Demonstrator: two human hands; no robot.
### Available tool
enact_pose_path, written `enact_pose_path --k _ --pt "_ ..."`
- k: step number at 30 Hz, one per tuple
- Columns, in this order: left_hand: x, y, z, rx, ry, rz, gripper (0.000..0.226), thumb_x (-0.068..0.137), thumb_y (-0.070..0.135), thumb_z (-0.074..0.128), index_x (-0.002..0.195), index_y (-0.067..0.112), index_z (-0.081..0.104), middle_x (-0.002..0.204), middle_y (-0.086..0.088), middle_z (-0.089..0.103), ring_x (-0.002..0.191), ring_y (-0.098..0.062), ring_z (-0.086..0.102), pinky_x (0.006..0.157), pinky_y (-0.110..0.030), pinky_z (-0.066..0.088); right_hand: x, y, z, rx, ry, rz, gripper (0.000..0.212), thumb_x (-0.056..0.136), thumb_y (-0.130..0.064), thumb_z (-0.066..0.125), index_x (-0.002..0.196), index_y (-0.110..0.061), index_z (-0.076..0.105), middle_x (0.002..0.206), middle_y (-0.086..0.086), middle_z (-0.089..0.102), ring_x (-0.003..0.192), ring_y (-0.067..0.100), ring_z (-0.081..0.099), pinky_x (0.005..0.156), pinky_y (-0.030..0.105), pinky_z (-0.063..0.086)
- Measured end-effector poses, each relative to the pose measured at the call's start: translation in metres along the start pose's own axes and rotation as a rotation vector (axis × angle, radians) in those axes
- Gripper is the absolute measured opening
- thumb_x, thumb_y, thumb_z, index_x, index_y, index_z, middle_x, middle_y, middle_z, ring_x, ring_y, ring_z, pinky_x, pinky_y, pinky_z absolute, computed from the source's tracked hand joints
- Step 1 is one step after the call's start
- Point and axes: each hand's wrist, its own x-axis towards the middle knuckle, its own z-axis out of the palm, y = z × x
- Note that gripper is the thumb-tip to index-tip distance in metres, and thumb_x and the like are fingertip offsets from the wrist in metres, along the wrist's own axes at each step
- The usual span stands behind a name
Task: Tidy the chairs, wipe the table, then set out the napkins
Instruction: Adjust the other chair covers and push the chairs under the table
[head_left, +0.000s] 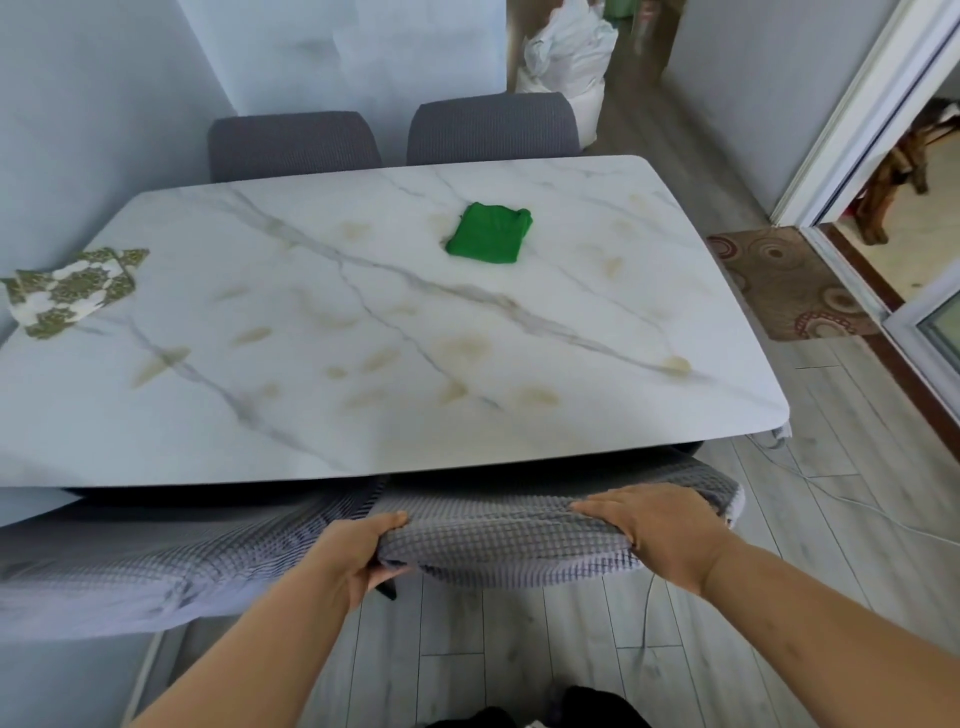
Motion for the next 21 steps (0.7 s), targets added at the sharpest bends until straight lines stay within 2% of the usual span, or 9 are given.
enact_pose_path --k 3,5,7,9,12,14,16,19,21 --pt "-0.003 0.003 0.002 0.027 -0.004 -0.031 0.011 0.089 0.004 0.062 0.088 -0.007 0.061 0.084 -0.021 0.065 0.073 -0.032 0.064 0.043 -0.039 0.057 0.001 -0.009 -0.003 -0.013 -0.051 0.086 0.062 0.092 -0.015 0.048 0.142 -0.047 0.033 0.137 -0.016 0.053 0.122 0.012 0.052 0.096 0.033 0.046" --pt "-0.007 0.006 0.003 0.055 -0.019 -0.065 0.014 0.093 0.01 0.058 0.092 -0.004 0.058 0.085 -0.019 0.064 0.073 -0.032 0.063 0.045 -0.041 0.057 0.005 -0.015 -0.009 -0.026 -0.122 0.128 0.06 0.089 -0.022 0.055 0.14 -0.045 0.034 0.134 -0.012 0.055 0.119 0.016 0.053 0.097 0.037 0.045" --pt "-0.013 0.013 -0.001 0.127 -0.029 -0.072 0.022 0.095 0.016 0.056 0.104 -0.004 0.056 0.099 -0.021 0.064 0.084 -0.036 0.064 0.063 -0.048 0.059 0.01 -0.024 -0.018 0.002 -0.236 0.146 0.074 0.08 -0.042 0.067 0.144 -0.04 0.03 0.139 -0.01 0.049 0.125 0.019 0.046 0.105 0.04 0.038" --pt "-0.018 0.025 -0.006 0.219 -0.028 -0.041 0.035 0.092 0.021 0.06 0.115 -0.004 0.053 0.112 -0.024 0.061 0.097 -0.041 0.063 0.081 -0.054 0.054 0.017 -0.036 -0.033 0.151 -0.311 0.17 0.092 0.071 -0.059 0.069 0.148 -0.037 0.023 0.147 -0.011 0.039 0.134 0.017 0.035 0.11 0.038 0.032" --pt "-0.027 0.05 -0.016 0.345 0.0 0.095 0.033 0.089 0.023 0.065 0.109 -0.002 0.059 0.096 -0.017 0.062 0.08 -0.032 0.061 0.066 -0.037 0.054 0.038 -0.053 -0.055 0.323 -0.225 0.159 0.079 0.079 -0.066 0.058 0.147 -0.038 0.028 0.152 -0.012 0.034 0.136 0.012 0.035 0.108 0.032 0.032" --pt "-0.031 0.066 -0.022 0.391 0.021 0.18 0.031 0.089 0.025 0.064 0.109 0.001 0.058 0.106 -0.012 0.055 0.092 -0.028 0.054 0.08 -0.037 0.047 0.055 -0.062 -0.067 0.317 -0.152 0.154 0.063 0.089 -0.059 0.052 0.145 -0.035 0.035 0.151 -0.01 0.037 0.134 0.012 0.038 0.107 0.03 0.033" --pt "-0.035 0.08 -0.031 0.395 0.011 0.225 0.04 0.09 0.025 0.063 0.124 0.006 0.053 0.119 -0.012 0.05 0.107 -0.026 0.049 0.091 -0.038 0.042 0.074 -0.069 -0.076 0.311 -0.105 0.19 0.054 0.093 -0.052 0.05 0.143 -0.033 0.038 0.15 -0.008 0.038 0.131 0.014 0.041 0.104 0.029 0.034" --pt "-0.033 0.098 -0.048 0.408 -0.016 0.271 0.049 0.09 0.025 0.063 0.134 0.007 0.048 0.13 -0.012 0.05 0.118 -0.028 0.049 0.095 -0.038 0.041 0.1 -0.078 -0.083 0.327 -0.04 0.245 0.048 0.095 -0.046 0.049 0.141 -0.031 0.041 0.148 -0.005 0.041 0.128 0.015 0.044 0.1 0.027 0.035" --pt "-0.028 0.108 -0.06 0.426 -0.009 0.304 0.046 0.09 0.025 0.063 0.131 0.009 0.05 0.124 -0.011 0.054 0.114 -0.026 0.052 0.092 -0.037 0.042 0.118 -0.081 -0.088 0.369 0.028 0.298 0.045 0.096 -0.043 0.049 0.138 -0.029 0.045 0.143 -0.002 0.047 0.126 0.017 0.046 0.1 0.028 0.037"
